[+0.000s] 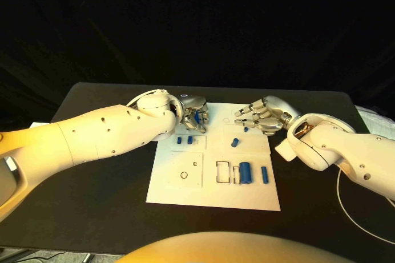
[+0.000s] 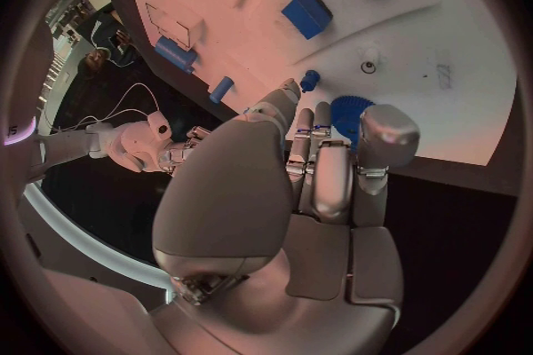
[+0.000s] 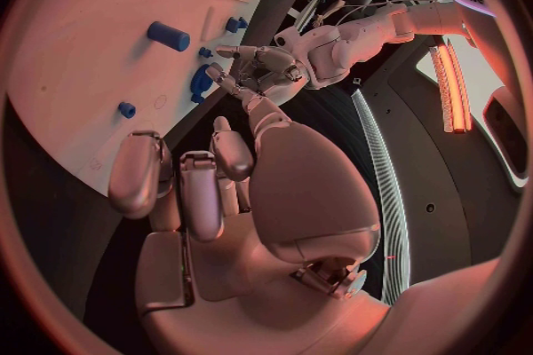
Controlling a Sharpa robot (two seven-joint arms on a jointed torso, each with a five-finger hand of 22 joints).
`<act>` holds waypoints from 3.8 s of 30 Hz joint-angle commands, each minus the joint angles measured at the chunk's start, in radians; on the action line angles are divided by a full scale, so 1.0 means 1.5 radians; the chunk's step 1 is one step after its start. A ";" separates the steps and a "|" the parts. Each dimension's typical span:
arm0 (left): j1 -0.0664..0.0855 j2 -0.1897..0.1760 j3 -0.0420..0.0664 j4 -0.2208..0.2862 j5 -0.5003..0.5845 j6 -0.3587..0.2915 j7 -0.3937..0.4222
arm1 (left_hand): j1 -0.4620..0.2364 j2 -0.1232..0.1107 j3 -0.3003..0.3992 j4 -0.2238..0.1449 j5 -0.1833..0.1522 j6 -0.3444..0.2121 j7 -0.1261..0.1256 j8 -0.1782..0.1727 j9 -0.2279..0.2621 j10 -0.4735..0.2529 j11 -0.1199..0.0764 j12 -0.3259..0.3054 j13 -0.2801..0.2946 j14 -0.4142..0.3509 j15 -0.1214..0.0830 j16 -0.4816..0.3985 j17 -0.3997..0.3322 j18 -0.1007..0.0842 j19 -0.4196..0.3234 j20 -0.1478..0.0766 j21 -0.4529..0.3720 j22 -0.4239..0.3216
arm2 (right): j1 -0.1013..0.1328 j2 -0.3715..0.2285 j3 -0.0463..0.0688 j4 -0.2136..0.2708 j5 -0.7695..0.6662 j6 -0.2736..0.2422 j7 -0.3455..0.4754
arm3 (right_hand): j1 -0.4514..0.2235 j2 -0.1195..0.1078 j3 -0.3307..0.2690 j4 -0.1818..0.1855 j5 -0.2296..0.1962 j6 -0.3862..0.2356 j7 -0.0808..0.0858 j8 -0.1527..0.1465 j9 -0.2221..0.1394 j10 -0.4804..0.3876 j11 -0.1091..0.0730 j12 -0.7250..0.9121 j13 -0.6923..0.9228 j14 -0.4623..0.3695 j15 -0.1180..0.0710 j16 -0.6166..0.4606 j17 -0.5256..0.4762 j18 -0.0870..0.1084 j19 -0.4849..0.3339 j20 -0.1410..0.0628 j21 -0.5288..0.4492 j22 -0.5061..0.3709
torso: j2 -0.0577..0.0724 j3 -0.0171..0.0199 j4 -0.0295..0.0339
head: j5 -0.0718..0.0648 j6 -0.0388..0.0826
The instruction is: Assemble the parts on the task board
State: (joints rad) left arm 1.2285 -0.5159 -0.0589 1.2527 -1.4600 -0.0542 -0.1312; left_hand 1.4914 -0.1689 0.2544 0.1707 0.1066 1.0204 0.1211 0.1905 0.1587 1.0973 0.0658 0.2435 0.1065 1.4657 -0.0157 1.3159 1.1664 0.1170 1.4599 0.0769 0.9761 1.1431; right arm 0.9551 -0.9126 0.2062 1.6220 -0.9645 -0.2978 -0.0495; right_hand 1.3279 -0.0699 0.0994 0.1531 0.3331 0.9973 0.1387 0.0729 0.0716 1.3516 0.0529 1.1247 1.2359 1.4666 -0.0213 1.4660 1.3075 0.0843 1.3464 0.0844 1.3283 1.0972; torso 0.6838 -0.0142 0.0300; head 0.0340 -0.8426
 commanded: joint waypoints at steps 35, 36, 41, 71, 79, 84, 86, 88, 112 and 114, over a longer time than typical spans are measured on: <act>-0.010 0.030 0.000 -0.035 -0.024 0.068 -0.013 | -0.001 -0.003 0.075 -0.024 -0.004 0.019 0.002 -0.047 -0.023 0.047 -0.002 -0.057 -0.021 0.020 -0.005 0.004 -0.021 -0.015 0.015 -0.004 0.068 0.057 | -0.001 0.003 0.000 0.001 -0.002 0.009 0.007 | 0.000 0.003 0.002 0.002 0.011 0.005 0.001 0.001 0.001 -0.002 -0.001 -0.004 -0.001 0.043 -0.002 -0.003 0.053 0.007 -0.005 -0.002 -0.004 -0.001 | -0.001 0.0006 0.0004 | -0.001 -0.003; -0.010 0.031 0.000 -0.035 -0.023 0.068 -0.013 | -0.003 -0.004 0.077 -0.025 -0.004 0.016 0.002 -0.050 -0.025 0.046 -0.002 -0.059 -0.021 0.020 -0.005 0.004 -0.022 -0.015 0.015 -0.004 0.067 0.057 | -0.001 0.003 0.000 0.001 -0.002 0.009 0.007 | 0.000 0.003 0.002 0.002 0.011 0.005 0.001 0.001 0.001 -0.002 -0.001 -0.004 -0.001 0.043 -0.002 -0.003 0.053 0.007 -0.005 -0.002 -0.004 -0.001 | -0.001 0.0006 0.0004 | -0.001 -0.003; -0.010 0.032 0.000 -0.036 -0.022 0.071 -0.016 | -0.010 -0.012 0.083 -0.027 -0.004 0.002 0.004 -0.065 -0.032 0.038 0.002 -0.073 -0.025 0.019 -0.002 0.003 -0.027 -0.015 0.014 -0.001 0.066 0.058 | -0.001 0.003 0.000 0.002 -0.002 0.009 0.006 | 0.000 0.003 0.002 0.002 0.011 0.005 0.001 0.001 0.001 -0.002 -0.001 -0.004 -0.001 0.043 -0.002 -0.003 0.053 0.007 -0.005 -0.002 -0.004 -0.001 | 0.000 0.0008 0.0004 | -0.001 -0.003; -0.013 0.038 0.000 -0.040 -0.029 0.044 -0.014 | -0.002 0.015 0.150 -0.078 -0.015 0.078 0.004 -0.056 -0.033 0.105 -0.007 -0.084 -0.014 0.018 -0.009 0.008 -0.042 -0.020 0.018 -0.006 0.100 0.088 | -0.001 0.003 0.000 0.002 -0.002 0.010 0.006 | 0.001 0.004 0.003 0.002 0.016 0.006 0.001 0.002 0.001 -0.001 -0.002 -0.002 0.001 0.043 -0.002 -0.002 0.054 0.007 -0.004 -0.002 -0.004 -0.001 | -0.001 0.0007 0.0009 | -0.005 -0.006; -0.014 0.024 0.004 -0.029 -0.010 0.006 -0.003 | -0.008 0.011 0.170 -0.095 -0.014 0.078 0.011 -0.065 -0.037 0.107 -0.002 -0.095 -0.013 0.016 -0.006 0.006 -0.051 -0.023 0.020 -0.004 0.112 0.098 | -0.001 0.004 0.000 0.002 -0.002 0.010 0.006 | 0.001 0.004 0.003 0.002 0.017 0.006 0.001 0.002 0.001 0.000 -0.002 -0.001 0.001 0.043 -0.002 -0.003 0.053 0.007 -0.004 -0.002 -0.005 -0.001 | -0.002 0.0004 0.0008 | -0.005 -0.005; -0.014 0.002 0.011 -0.008 0.015 -0.018 0.003 | -0.012 0.009 0.176 -0.099 -0.014 0.081 0.012 -0.066 -0.038 0.109 -0.001 -0.099 -0.013 0.016 -0.005 0.005 -0.055 -0.024 0.021 -0.003 0.120 0.104 | -0.001 0.003 0.000 0.002 -0.002 0.009 0.006 | 0.001 0.004 0.003 0.002 0.018 0.006 0.001 0.002 0.001 0.000 -0.002 -0.001 0.001 0.043 -0.002 -0.003 0.053 0.007 -0.004 -0.002 -0.004 -0.001 | -0.002 0.0006 0.0019 | -0.006 -0.003; -0.013 -0.012 0.018 0.005 0.028 -0.023 0.000 | -0.016 0.008 0.177 -0.101 -0.014 0.083 0.012 -0.067 -0.038 0.110 -0.001 -0.100 -0.013 0.015 -0.005 0.005 -0.057 -0.024 0.021 -0.003 0.120 0.104 | -0.001 0.003 0.000 0.002 -0.002 0.009 0.006 | 0.001 0.004 0.003 0.002 0.018 0.006 0.001 0.002 0.001 0.000 -0.002 -0.001 0.001 0.043 -0.002 -0.003 0.054 0.007 -0.004 -0.002 -0.004 -0.001 | -0.002 0.0006 0.0023 | -0.006 -0.002; -0.012 -0.022 0.022 0.015 0.035 -0.020 -0.004 | -0.017 0.007 0.178 -0.101 -0.014 0.083 0.012 -0.067 -0.038 0.111 -0.001 -0.101 -0.013 0.015 -0.005 0.005 -0.058 -0.024 0.021 -0.003 0.120 0.105 | -0.001 0.003 0.000 0.002 -0.002 0.009 0.006 | 0.001 0.004 0.003 0.002 0.018 0.006 0.001 0.002 0.001 0.000 -0.002 -0.001 0.001 0.043 -0.002 -0.003 0.054 0.007 -0.004 -0.002 -0.004 -0.001 | -0.002 0.0005 0.0022 | -0.006 -0.001; -0.007 -0.086 0.029 0.047 0.057 0.051 -0.041 | -0.034 0.002 0.180 -0.103 -0.015 0.087 0.010 -0.070 -0.040 0.115 -0.002 -0.107 -0.012 0.014 -0.005 0.004 -0.064 -0.024 0.020 -0.002 0.122 0.107 | -0.004 0.001 0.000 0.000 -0.002 0.011 0.006 | 0.001 0.004 0.003 0.002 0.020 0.006 0.001 0.002 0.001 0.000 -0.002 -0.001 0.001 0.044 -0.002 -0.002 0.054 0.007 -0.004 -0.002 -0.005 -0.001 | -0.001 0.0004 0.0005 | 0.002 -0.002; -0.007 -0.084 0.029 0.046 0.054 0.052 -0.041 | -0.034 0.002 0.180 -0.103 -0.015 0.087 0.010 -0.070 -0.040 0.115 -0.002 -0.107 -0.012 0.014 -0.005 0.004 -0.064 -0.024 0.020 -0.002 0.122 0.107 | -0.004 0.001 0.000 0.000 -0.002 0.011 0.006 | 0.001 0.004 0.003 0.002 0.020 0.006 0.001 0.002 0.001 0.000 -0.002 -0.001 0.001 0.044 -0.002 -0.002 0.054 0.007 -0.004 -0.002 -0.005 -0.001 | -0.001 0.0000 0.0006 | 0.002 -0.003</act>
State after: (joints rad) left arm 1.2175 -0.6449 -0.0159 1.3217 -1.3840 -0.0062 -0.1856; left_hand 1.4496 -0.1658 0.5190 0.0164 0.0881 1.1467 0.1369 0.0882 0.0985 1.2615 0.0623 0.0880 0.0878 1.4658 -0.0232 1.3239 1.0713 0.1015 1.4632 0.0735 1.1540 1.3033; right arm 0.9501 -0.9114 0.2062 1.6214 -0.9637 -0.2958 -0.0481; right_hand 1.3279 -0.0700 0.0994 0.1530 0.3600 1.0009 0.1423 0.0730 0.0716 1.3517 0.0529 1.1247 1.2370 1.4666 -0.0213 1.4660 1.3074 0.0843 1.3464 0.0844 1.3246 1.0955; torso 0.6827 -0.0142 0.0307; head 0.0355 -0.8462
